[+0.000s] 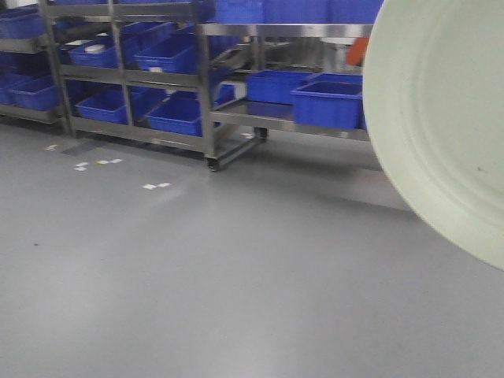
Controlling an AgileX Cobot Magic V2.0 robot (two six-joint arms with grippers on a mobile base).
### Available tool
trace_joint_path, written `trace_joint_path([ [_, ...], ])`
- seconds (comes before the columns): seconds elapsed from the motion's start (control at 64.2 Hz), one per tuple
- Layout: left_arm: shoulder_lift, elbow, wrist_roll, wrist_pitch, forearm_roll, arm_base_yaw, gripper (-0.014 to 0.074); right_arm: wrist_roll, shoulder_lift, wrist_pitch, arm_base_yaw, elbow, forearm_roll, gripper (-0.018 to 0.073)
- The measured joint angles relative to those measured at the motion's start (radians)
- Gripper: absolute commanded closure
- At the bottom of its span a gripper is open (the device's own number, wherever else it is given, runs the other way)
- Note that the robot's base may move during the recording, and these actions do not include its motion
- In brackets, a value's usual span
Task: Place green plate on second shelf with right arm
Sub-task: 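Carry the plate in the right gripper while driving to the bin shelf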
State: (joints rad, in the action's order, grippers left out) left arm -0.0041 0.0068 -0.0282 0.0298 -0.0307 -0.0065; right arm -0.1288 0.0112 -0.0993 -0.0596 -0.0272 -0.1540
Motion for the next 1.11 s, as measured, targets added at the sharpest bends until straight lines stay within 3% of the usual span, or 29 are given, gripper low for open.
trace_joint_path([
  [1.106, 0.0, 0.0, 0.0, 0.0, 0.0, 0.0, 0.0466, 0.0, 0.0, 0.0, 0.0, 0.0, 0.0, 0.0501],
])
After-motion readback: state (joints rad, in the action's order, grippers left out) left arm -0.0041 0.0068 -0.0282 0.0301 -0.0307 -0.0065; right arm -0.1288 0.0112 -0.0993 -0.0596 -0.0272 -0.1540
